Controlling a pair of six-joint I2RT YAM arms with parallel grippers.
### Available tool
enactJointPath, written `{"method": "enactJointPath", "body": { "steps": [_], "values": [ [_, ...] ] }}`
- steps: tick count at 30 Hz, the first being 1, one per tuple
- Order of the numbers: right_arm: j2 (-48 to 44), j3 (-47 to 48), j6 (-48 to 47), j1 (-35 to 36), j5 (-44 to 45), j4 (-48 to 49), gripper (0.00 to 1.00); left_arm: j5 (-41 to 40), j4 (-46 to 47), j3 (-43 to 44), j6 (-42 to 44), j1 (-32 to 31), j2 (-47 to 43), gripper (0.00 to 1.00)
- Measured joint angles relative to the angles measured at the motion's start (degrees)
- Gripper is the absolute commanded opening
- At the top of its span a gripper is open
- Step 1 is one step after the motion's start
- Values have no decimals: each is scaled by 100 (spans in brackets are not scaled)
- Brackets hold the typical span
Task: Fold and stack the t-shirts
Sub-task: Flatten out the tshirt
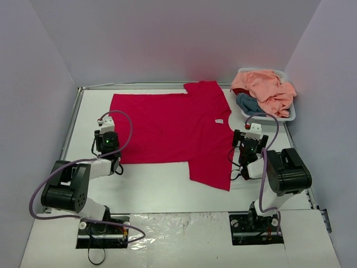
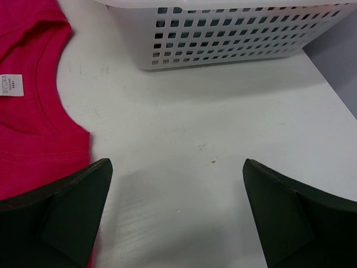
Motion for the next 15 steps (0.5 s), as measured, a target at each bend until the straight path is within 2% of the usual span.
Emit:
{"method": "enactJointPath", "body": {
  "steps": [4, 15],
  "values": [
    [0, 0, 0, 0, -2, -2, 100, 271, 564, -382, -63, 391, -26, 25],
    [0, 0, 0, -4, 0, -2, 100, 994, 1119, -452, -96, 476, 37, 26]
  ]
}}
